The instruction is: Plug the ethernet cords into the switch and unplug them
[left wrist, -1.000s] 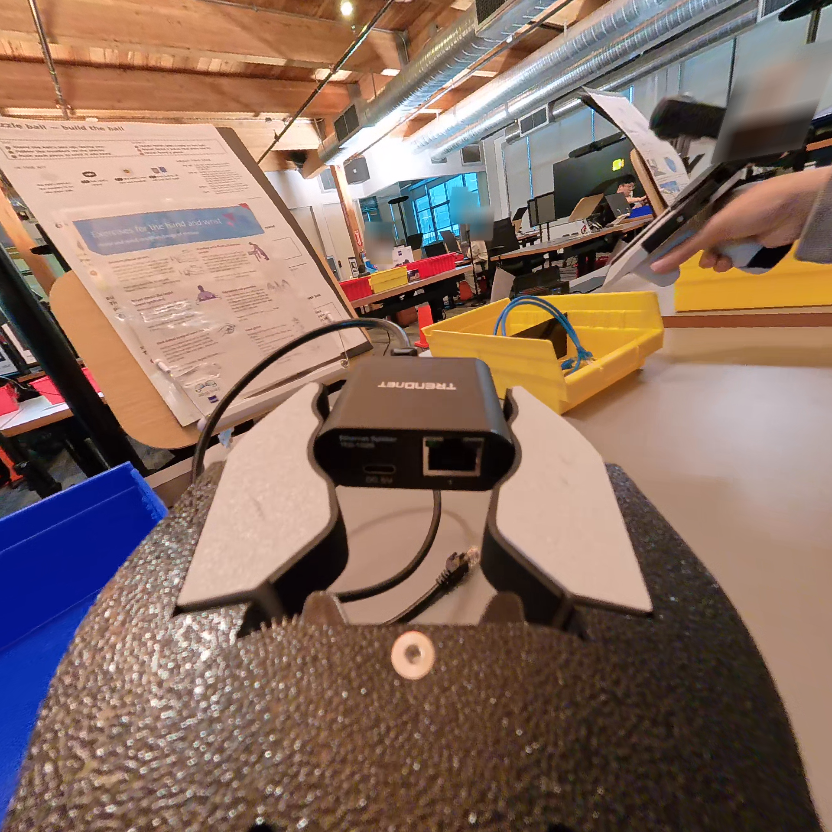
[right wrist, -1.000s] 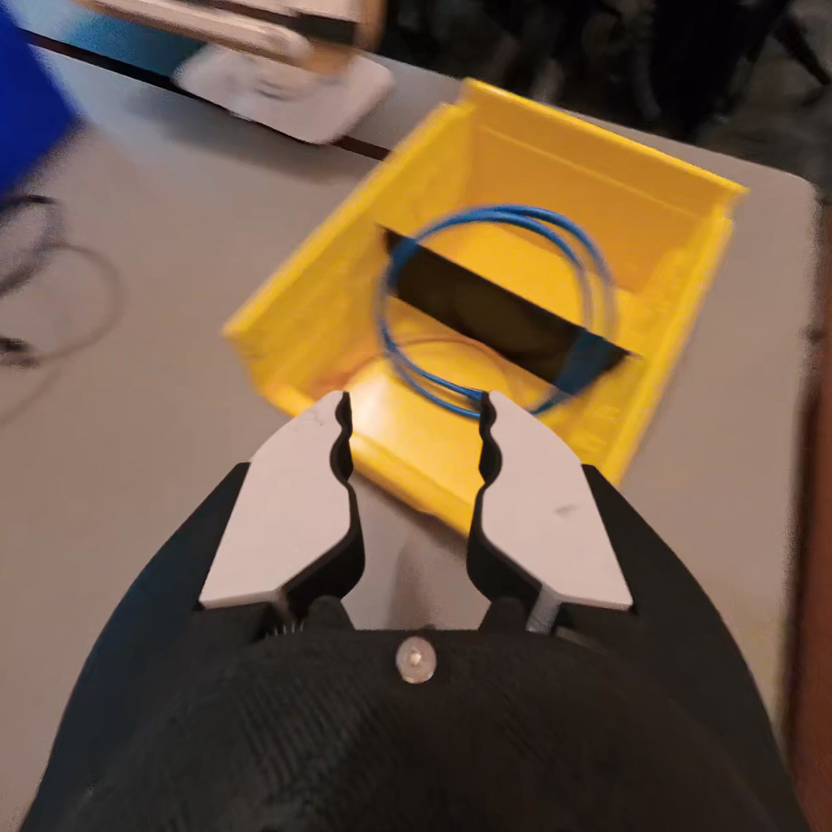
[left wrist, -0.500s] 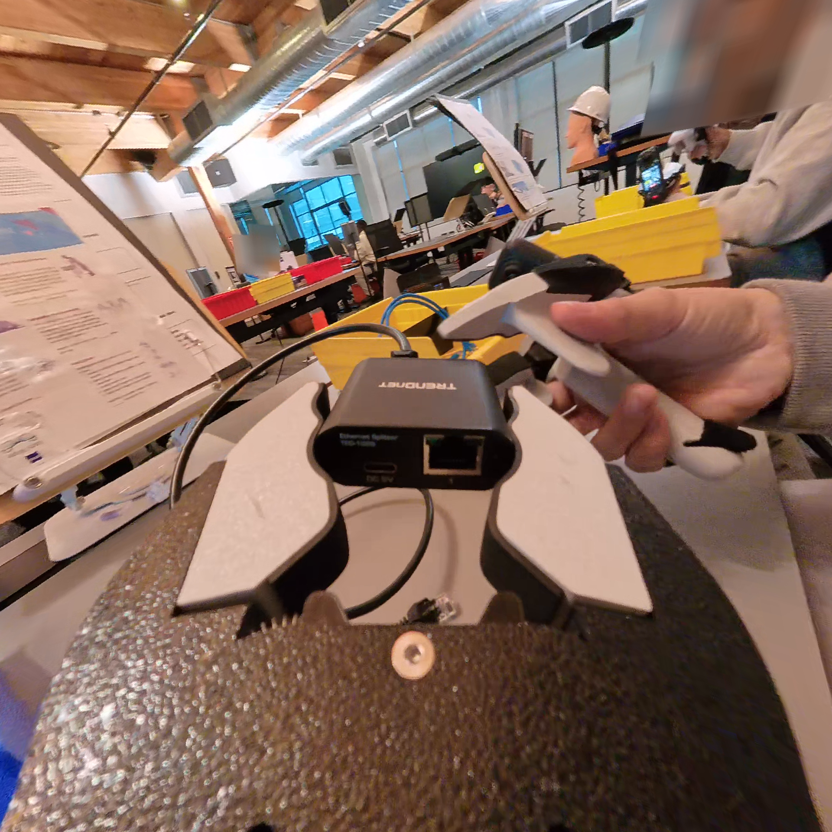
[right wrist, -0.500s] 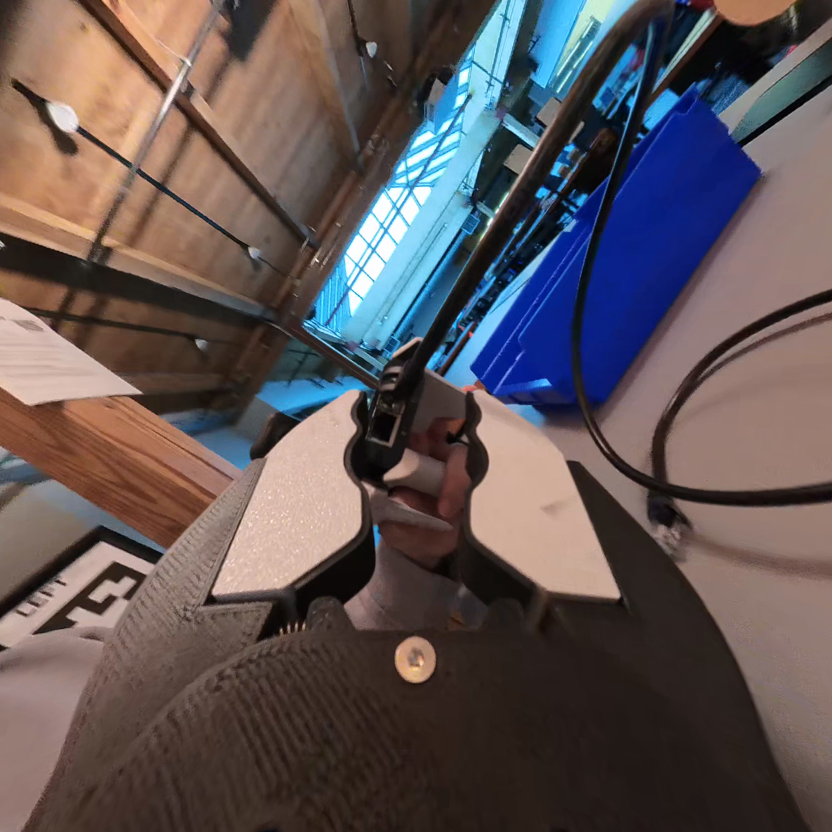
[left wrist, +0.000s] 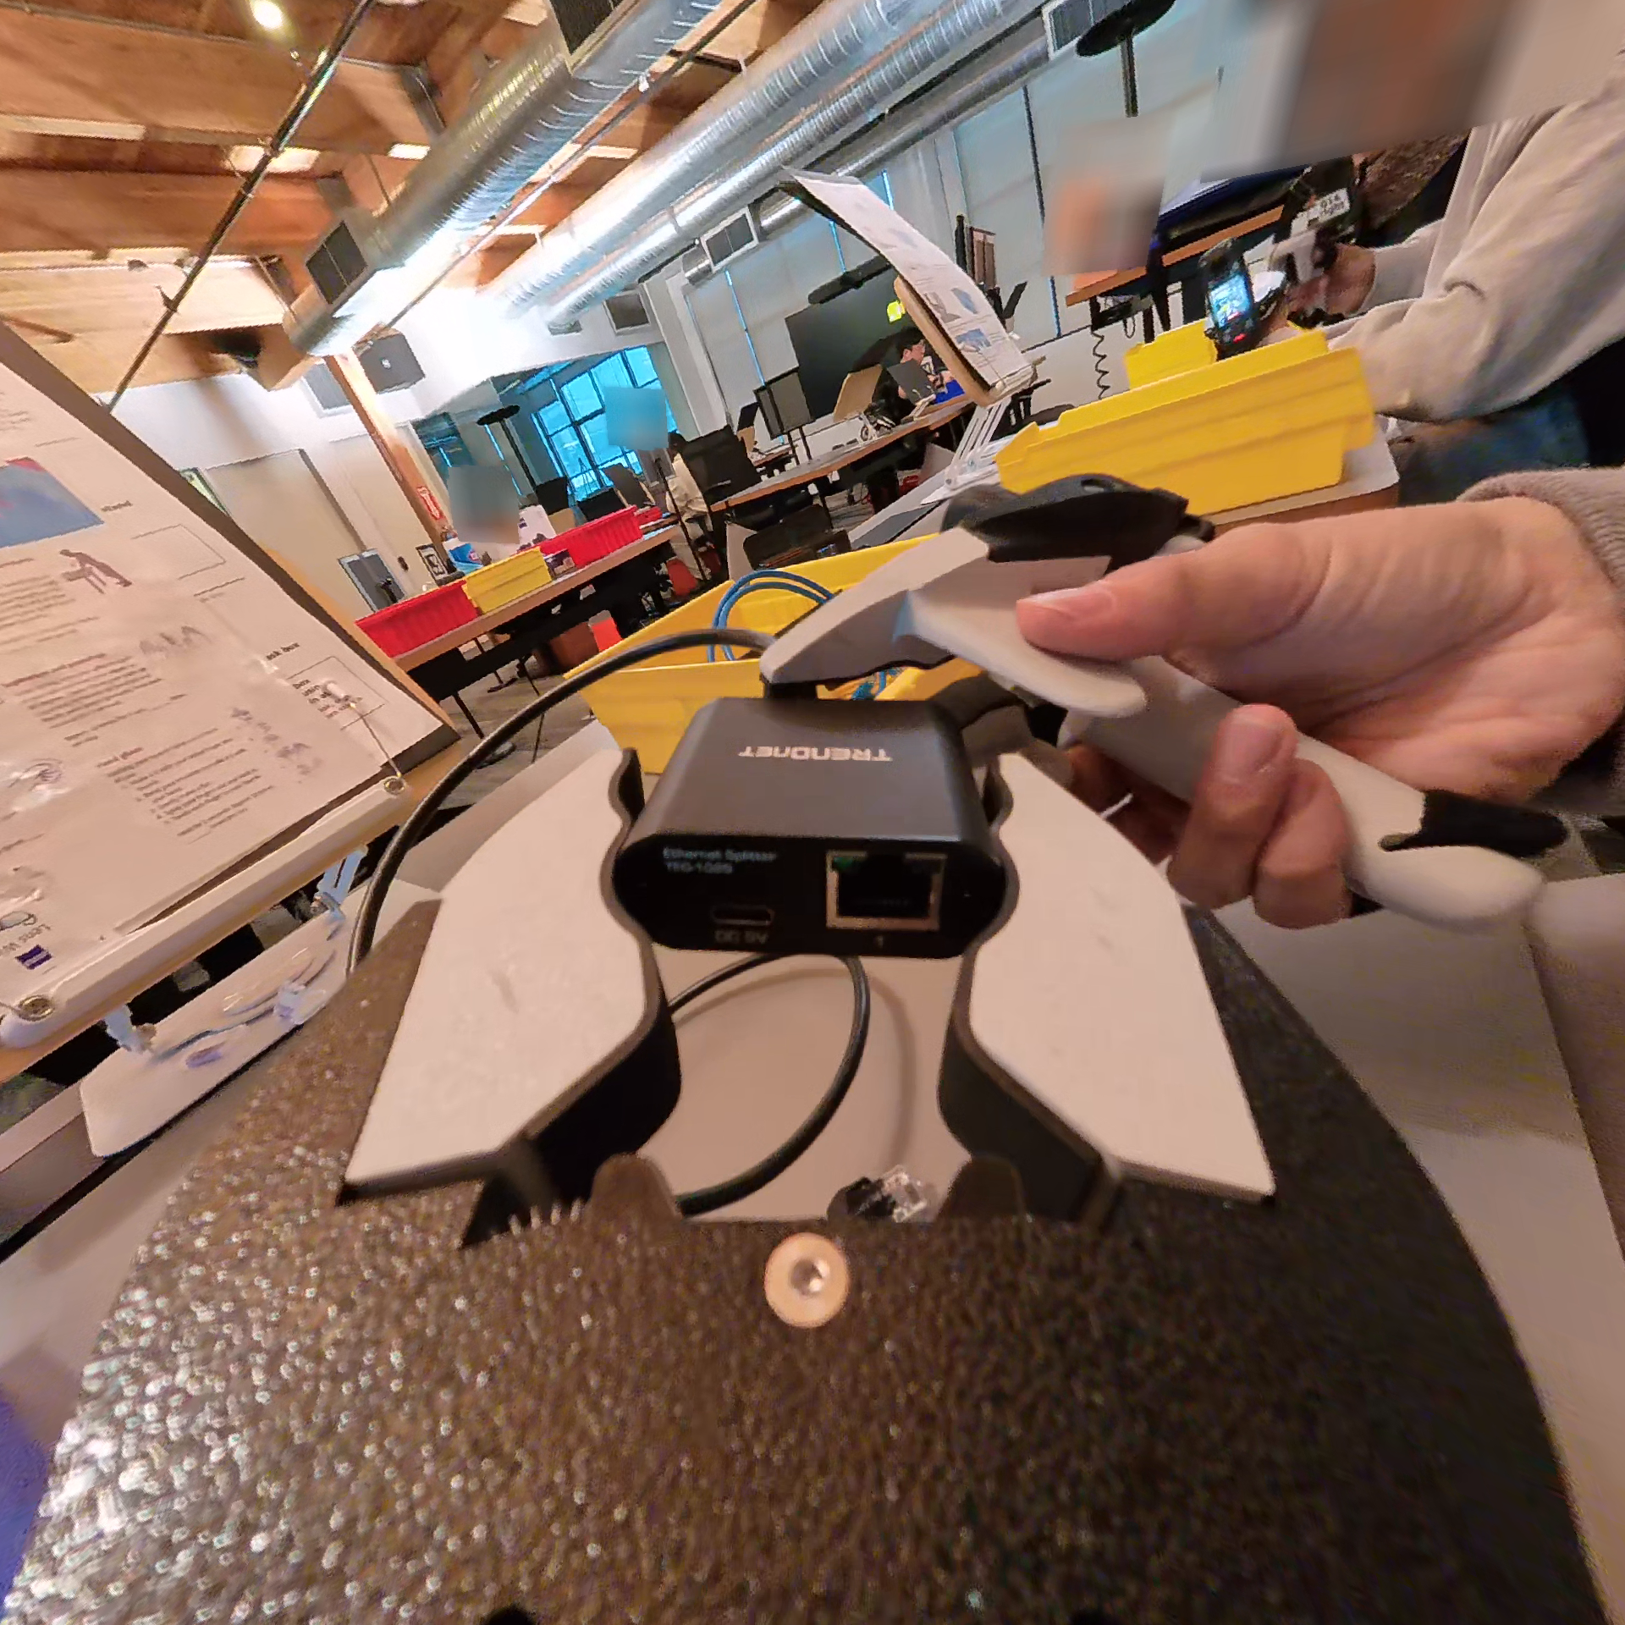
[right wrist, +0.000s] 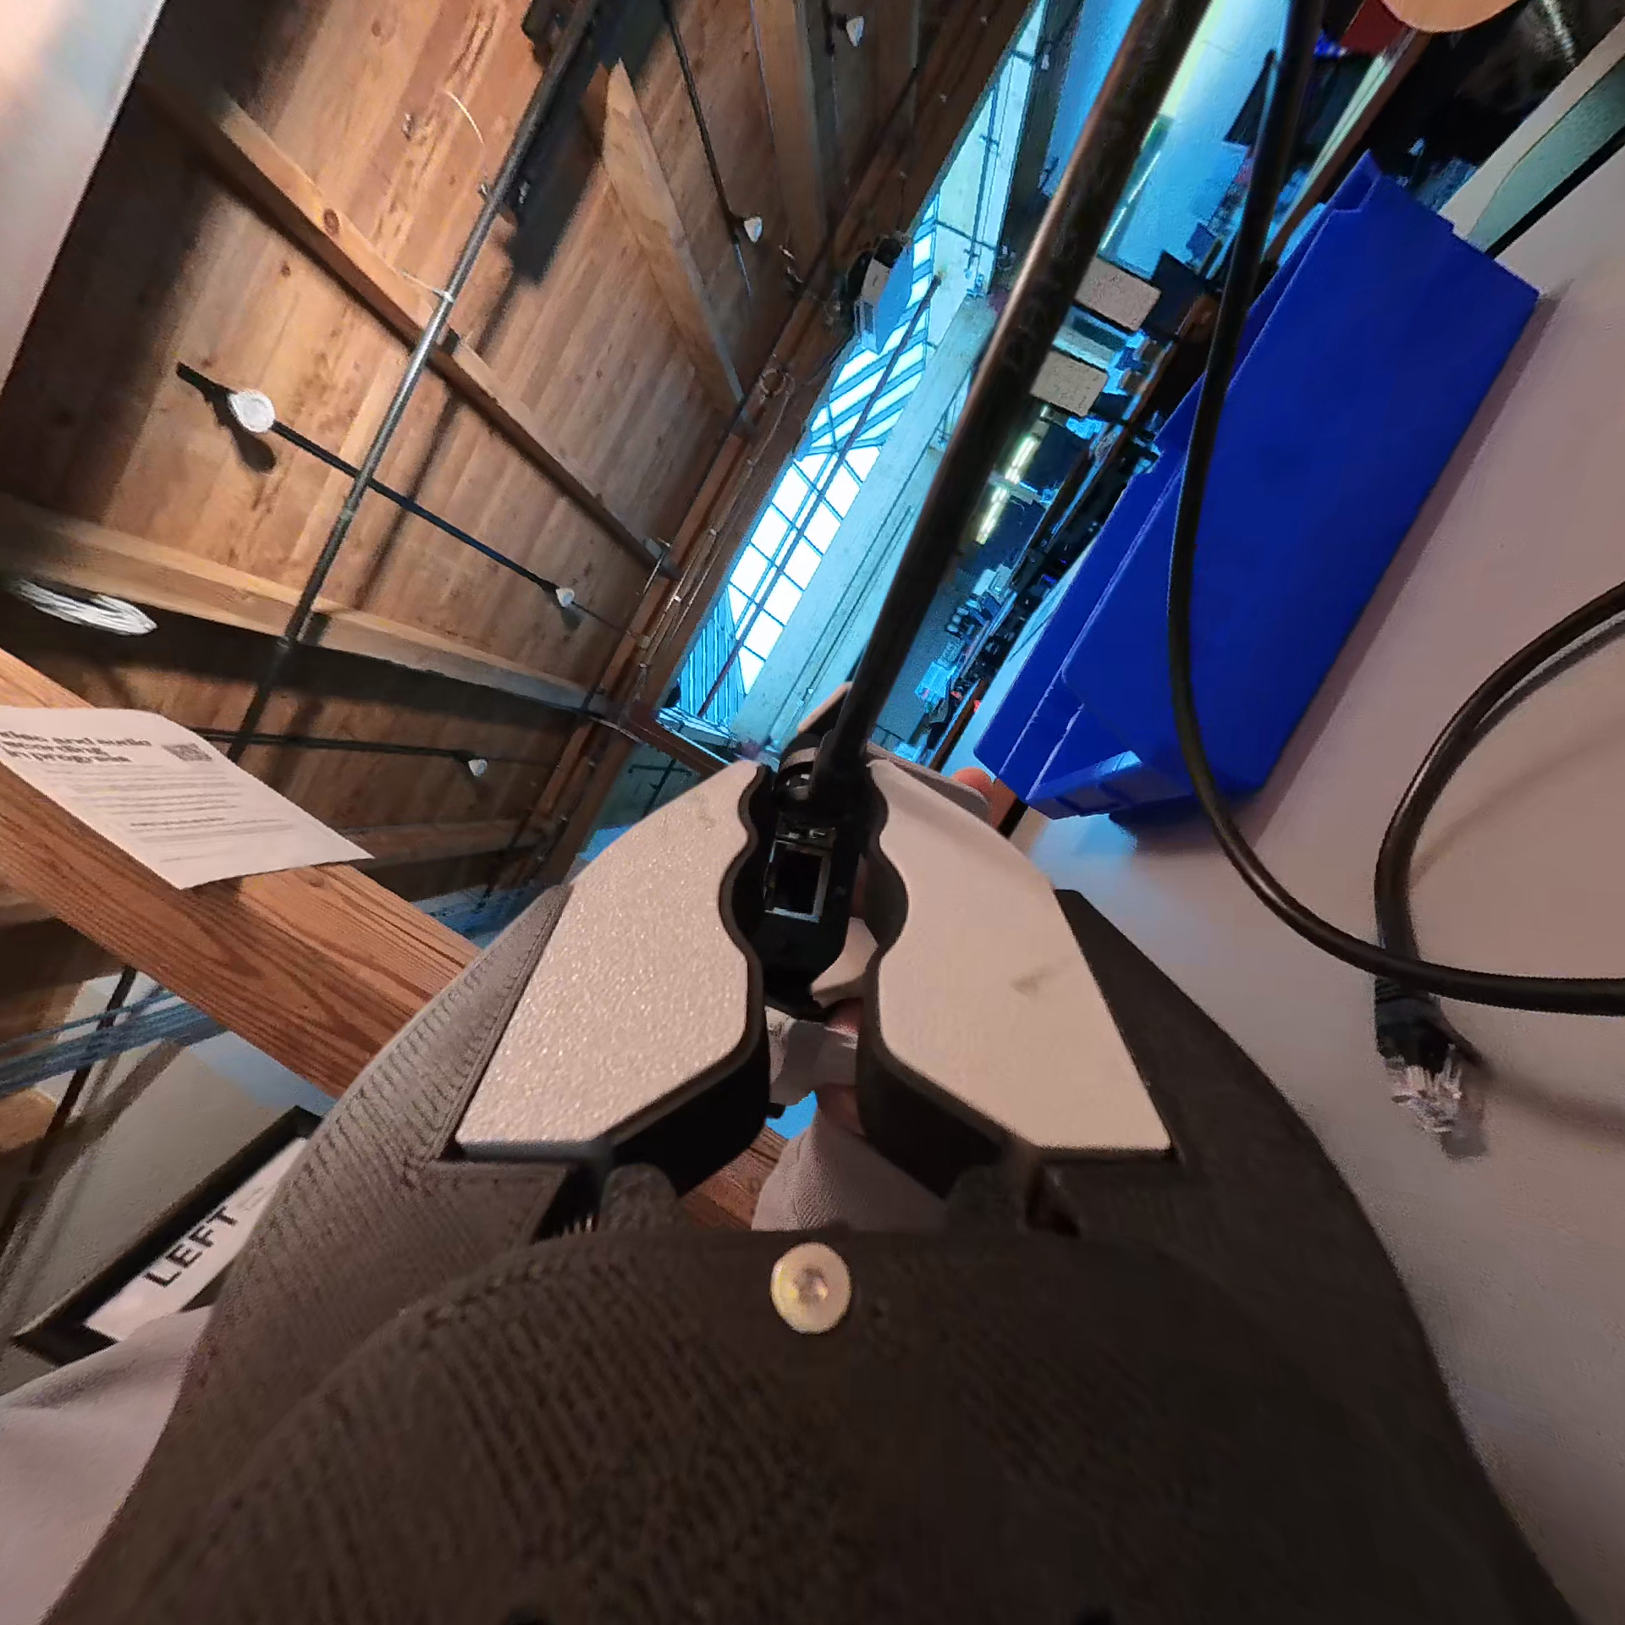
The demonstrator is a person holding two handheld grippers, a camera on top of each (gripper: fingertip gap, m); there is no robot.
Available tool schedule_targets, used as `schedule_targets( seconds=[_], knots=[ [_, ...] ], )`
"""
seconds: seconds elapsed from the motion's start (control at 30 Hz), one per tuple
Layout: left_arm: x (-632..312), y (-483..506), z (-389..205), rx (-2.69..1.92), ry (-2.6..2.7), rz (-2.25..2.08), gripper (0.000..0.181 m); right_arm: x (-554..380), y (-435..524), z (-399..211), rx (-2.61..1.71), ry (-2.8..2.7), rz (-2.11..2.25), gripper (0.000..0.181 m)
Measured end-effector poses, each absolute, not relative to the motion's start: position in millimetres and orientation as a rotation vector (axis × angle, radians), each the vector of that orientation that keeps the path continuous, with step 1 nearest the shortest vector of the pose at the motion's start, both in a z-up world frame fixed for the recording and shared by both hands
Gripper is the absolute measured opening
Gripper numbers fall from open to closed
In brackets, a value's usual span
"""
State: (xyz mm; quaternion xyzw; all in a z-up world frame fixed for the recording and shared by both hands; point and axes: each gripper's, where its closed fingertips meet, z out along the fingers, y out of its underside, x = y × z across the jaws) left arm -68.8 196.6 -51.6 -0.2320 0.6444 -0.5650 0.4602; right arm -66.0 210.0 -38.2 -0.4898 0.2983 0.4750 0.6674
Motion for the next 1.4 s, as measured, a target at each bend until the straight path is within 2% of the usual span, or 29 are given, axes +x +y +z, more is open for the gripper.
schedule_targets(
  seconds=[0.37, 0.67, 1.4],
  knots=[
    [-68, 201, -53, -0.569, 1.578, -1.376, 0.072, -71, 213, -39, -1.077, 0.699, 1.071, 0.015],
    [-60, 204, -62, -0.596, 1.570, -1.287, 0.073, -69, 213, -38, -1.186, 0.585, 0.847, 0.015],
    [-56, 201, -55, -0.618, 1.483, -1.247, 0.073, -59, 210, -34, -0.931, 0.746, 0.934, 0.013]
  ],
)
